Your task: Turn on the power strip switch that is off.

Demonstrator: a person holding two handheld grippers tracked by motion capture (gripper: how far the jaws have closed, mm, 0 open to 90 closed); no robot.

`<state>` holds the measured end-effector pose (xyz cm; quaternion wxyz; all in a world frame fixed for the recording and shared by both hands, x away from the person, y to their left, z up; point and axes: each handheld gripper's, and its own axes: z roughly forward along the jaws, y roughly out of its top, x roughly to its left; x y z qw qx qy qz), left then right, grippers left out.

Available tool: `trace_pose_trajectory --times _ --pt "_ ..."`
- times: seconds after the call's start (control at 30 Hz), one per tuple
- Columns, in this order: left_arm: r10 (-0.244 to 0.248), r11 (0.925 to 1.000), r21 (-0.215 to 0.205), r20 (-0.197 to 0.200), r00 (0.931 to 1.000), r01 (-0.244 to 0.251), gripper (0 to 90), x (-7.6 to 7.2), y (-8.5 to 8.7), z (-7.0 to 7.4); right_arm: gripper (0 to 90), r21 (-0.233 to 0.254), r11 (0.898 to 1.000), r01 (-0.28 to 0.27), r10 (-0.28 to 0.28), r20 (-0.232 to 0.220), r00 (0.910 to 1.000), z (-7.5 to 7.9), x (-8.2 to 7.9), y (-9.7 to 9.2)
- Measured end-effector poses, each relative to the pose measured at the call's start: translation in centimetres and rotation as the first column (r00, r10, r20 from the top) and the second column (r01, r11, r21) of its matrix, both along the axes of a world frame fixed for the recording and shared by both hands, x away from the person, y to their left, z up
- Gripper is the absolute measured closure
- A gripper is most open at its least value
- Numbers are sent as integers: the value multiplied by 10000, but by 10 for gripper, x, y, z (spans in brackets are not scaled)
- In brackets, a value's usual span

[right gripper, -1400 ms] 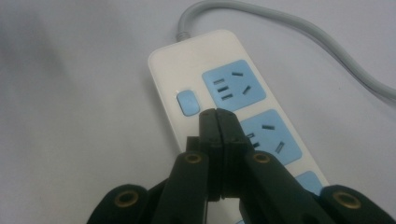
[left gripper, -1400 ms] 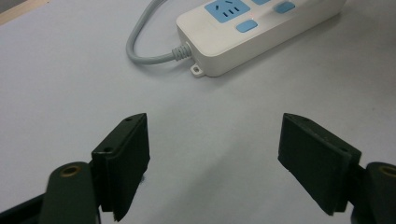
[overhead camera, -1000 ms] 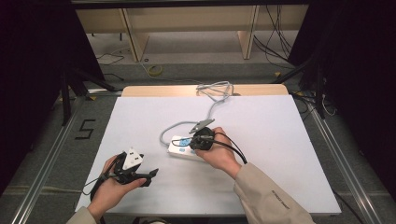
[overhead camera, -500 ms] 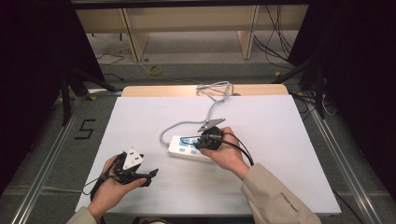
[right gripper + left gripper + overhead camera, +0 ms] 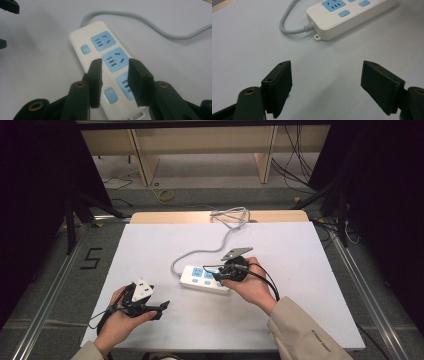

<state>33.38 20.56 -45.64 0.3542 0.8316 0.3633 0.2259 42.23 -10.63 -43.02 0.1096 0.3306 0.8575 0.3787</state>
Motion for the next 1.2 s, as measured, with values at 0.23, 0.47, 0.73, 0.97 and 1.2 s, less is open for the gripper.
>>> trace_pose_trajectory --times 0.23,0.47,0.73,0.97,1.2 --pt "16 10000 25 0 10000 -16 248 0 0 0 617 123 9999 121 -122 51 9999 2 -5 -15" --pt "19 10000 17 -1 10000 -19 248 0 -1 0 604 217 9994 265 -265 8 9996 4 -8 -29" --pt "21 10000 20 -7 10000 -21 248 0 -1 0 594 285 9987 426 -425 -27 9991 4 -12 -44" --pt "36 10000 23 -28 10000 -36 248 0 -1 -1 585 406 9973 618 -618 -29 9981 5 -16 -57" --pt "46 10000 28 -39 10000 -46 247 0 -1 -1 565 414 9956 841 -841 -19 9965 2 -21 -73"
